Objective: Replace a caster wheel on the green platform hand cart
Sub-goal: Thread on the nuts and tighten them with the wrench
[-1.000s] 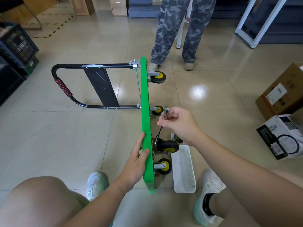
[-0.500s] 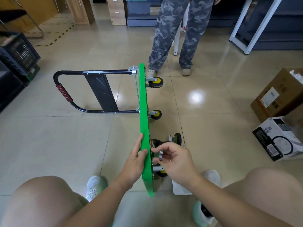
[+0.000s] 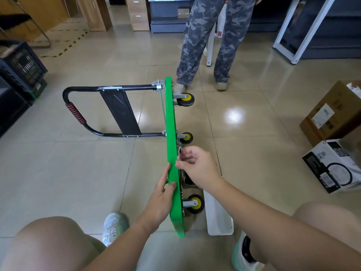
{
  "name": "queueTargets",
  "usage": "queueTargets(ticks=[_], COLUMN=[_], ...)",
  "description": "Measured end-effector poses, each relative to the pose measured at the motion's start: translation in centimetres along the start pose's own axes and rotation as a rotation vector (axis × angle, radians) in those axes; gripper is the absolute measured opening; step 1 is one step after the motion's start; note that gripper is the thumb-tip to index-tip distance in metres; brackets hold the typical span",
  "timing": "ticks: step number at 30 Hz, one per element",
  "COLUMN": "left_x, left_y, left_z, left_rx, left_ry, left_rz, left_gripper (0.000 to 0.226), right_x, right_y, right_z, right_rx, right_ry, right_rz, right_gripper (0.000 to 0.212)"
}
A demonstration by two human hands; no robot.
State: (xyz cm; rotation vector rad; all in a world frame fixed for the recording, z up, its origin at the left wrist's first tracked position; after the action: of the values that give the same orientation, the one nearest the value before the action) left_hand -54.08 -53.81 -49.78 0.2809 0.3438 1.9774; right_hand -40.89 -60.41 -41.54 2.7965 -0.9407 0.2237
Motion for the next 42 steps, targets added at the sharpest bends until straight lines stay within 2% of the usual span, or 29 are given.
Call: queueTargets(ticks=[2, 6, 10, 15, 18, 22, 26, 31, 34, 40, 42], left_x=[0.1, 0.2, 0.4, 0.2, 0.1, 0.2, 0.2, 0.1, 0.0, 0.0, 0.0], left_y=[0.0, -0.2, -0.5, -0.5, -0.4, -0.3, -0.2, 0.0, 0.1, 0.4, 0.4], left_z=[0.1, 0.0, -0.4, -0.4, -0.3, 0.0, 0.0, 0.2, 0.3, 0.5, 0.7], left_rx=[-0.001, -0.003, -0.010, -0.004, -0.006, -0.010, -0.009, -0.031, -0.032, 0.000, 0.013], left_ry=[-0.006, -0.012, -0.007, -0.017, -0.004, 0.007, 0.011, 0.019, 0.028, 0.000, -0.033], left_rz=[-0.008, -0.015, -0.015, -0.038, -0.032, -0.008, 0.018, 0.002, -0.012, 0.010, 0.019], left_gripper=[0.056, 0.056, 0.056, 0.056, 0.057, 0.058, 0.059, 0.057, 0.056, 0.054, 0.052], right_x=[0.5, 0.7, 0.9, 2.9, 4.0, 3.2, 1.7, 0.5, -0.2, -1.4, -1.8], right_y=[-2.0, -4.4, -5.2, -4.9, -2.3, 2.5, 5.9, 7.3, 6.9, 5.9, 5.2], right_z=[0.9, 3.6, 3.4, 0.2, -2.6, -3.2, -1.2, 0.4, 0.9, 1.5, 1.2], right_rx=[-0.085, -0.265, -0.302, -0.206, -0.079, 0.009, 0.037, 0.103, 0.097, 0.075, 0.066], right_ry=[0.011, -0.121, -0.174, -0.202, -0.112, -0.073, -0.171, -0.158, -0.148, -0.091, -0.081], right_rz=[-0.003, -0.053, -0.111, -0.042, -0.018, -0.047, -0.022, 0.023, -0.007, -0.055, -0.069], right_gripper=[0.026, 0.019, 0.015, 0.020, 0.029, 0.025, 0.032, 0.033, 0.035, 0.055, 0.051])
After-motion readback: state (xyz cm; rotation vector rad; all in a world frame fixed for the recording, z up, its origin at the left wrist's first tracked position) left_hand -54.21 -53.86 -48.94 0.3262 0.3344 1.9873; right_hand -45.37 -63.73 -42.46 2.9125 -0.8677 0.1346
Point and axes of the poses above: each hand's wrist, its own y-axis away from the middle knuckle, its own x-axis out of the back of the hand, z = x × y, the point moved 9 cm from there along -y, towards the middle knuckle, and after that the axes turned 10 degrees about -z, right-handed, at the moved point
